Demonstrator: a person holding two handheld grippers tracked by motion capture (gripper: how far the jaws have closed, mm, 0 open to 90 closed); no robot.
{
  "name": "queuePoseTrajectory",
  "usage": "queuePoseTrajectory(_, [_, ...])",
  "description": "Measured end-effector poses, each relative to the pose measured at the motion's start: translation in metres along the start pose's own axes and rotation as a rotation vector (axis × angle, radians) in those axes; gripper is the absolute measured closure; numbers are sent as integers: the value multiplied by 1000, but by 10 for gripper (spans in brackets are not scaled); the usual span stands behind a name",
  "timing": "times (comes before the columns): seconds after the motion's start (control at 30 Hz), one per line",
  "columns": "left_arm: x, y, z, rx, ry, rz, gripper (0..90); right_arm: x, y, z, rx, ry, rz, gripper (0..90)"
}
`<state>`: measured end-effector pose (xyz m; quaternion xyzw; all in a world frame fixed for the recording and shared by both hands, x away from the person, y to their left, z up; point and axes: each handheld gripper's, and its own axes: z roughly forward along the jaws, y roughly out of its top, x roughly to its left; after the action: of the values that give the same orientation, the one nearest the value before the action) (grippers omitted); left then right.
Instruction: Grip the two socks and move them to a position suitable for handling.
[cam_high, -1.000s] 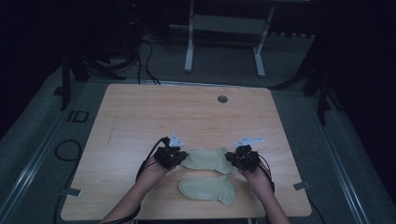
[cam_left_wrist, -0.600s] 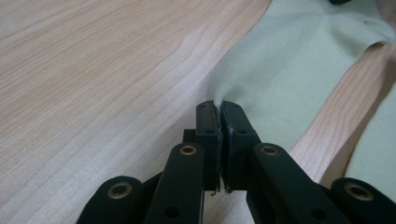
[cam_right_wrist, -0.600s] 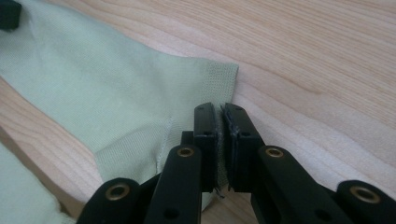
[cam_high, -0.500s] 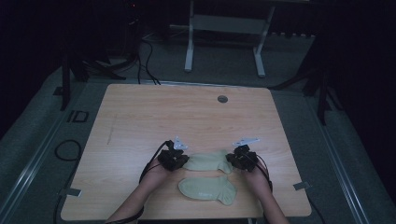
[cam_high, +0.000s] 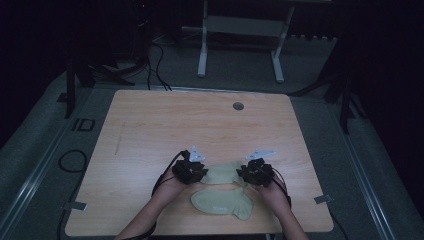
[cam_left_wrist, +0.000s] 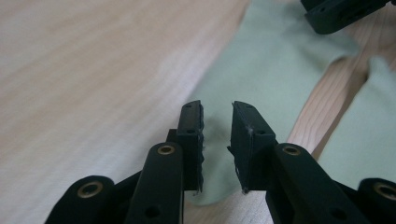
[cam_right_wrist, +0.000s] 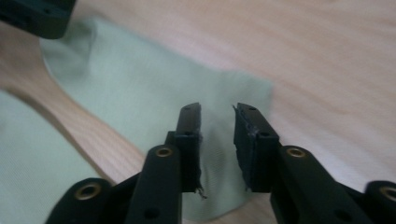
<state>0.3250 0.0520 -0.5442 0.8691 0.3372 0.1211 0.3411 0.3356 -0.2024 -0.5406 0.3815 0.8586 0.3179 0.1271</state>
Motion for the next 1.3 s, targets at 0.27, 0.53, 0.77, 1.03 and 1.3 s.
queuePoseTrajectory(0.27, [3,-8,12,25,26,15,604,-2,-11,8,19,11,-66,533])
queuePoseTrajectory(0.53, [7,-12,9,14,42,22,582,-12,-18,2,18,71,-151,490])
queuePoseTrajectory(0.77, [7,-13,9,5,42,11,582,-16,-18,1,22,97,-166,492])
queuePoseTrajectory(1.03, [2,-10,-19,-74,-15,-22,510,-10,-7,-6,22,83,-146,475])
queuePoseTrajectory(1.3, [-7,-17,-43,-133,-48,-45,435,-2,-3,-26,-63,86,-109,490])
